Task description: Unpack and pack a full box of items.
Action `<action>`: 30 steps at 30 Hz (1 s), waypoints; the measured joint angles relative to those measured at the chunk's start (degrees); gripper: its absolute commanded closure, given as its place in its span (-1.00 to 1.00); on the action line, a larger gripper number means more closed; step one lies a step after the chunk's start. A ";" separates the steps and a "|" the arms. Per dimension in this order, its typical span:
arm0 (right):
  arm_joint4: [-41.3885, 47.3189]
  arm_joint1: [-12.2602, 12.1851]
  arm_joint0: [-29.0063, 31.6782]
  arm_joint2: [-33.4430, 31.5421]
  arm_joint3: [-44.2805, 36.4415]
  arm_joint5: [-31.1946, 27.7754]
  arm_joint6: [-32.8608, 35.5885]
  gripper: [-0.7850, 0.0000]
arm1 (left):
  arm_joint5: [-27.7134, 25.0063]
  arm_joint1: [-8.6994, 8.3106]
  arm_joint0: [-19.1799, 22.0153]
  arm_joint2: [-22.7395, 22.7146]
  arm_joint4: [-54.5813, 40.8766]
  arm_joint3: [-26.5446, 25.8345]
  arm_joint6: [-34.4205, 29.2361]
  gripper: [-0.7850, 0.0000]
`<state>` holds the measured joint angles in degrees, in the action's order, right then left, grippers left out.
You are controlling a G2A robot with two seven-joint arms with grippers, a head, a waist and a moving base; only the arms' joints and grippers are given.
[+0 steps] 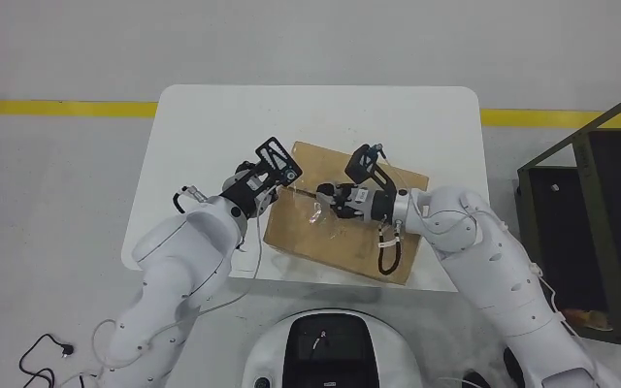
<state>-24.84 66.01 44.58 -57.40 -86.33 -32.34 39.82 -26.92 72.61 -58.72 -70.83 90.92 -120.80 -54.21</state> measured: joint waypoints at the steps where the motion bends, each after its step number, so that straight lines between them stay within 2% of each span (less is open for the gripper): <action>1: 0.30 -0.04 0.08 -0.24 -0.14 0.07 0.00 1.00 | 0.03 -0.02 -0.03 -0.01 0.03 -0.01 0.03 1.00; 4: 0.97 -0.16 0.39 -0.58 -0.66 0.04 0.60 0.99 | 0.20 -0.06 -0.14 -0.07 0.19 -0.04 0.07 1.00; 5: 1.04 -0.21 0.48 -0.65 -0.80 0.00 0.90 0.51 | 0.26 -0.07 -0.17 -0.08 0.25 -0.08 0.10 1.00; 10: 0.71 -0.42 1.08 -0.92 -0.67 -0.17 1.60 0.35 | 0.85 -0.12 -0.14 -0.34 0.41 -0.49 0.42 1.00; 21: 1.95 -0.17 -0.88 -0.71 1.12 -0.43 1.17 0.35 | 1.15 -0.11 0.05 0.52 -0.01 -0.70 0.90 1.00; 25: 1.60 0.28 -2.39 0.65 1.96 -0.39 0.71 0.26 | 1.19 -0.11 0.13 0.80 -0.11 -0.77 0.92 1.00; 30: 1.33 1.07 -4.55 2.88 3.67 -0.12 -0.11 0.25 | 1.36 -0.11 0.31 0.89 -0.25 -0.68 1.07 1.00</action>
<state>-23.51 67.08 40.03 -54.53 -82.67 -32.45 39.70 -25.55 72.50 -58.41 -69.94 90.67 -121.48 -53.14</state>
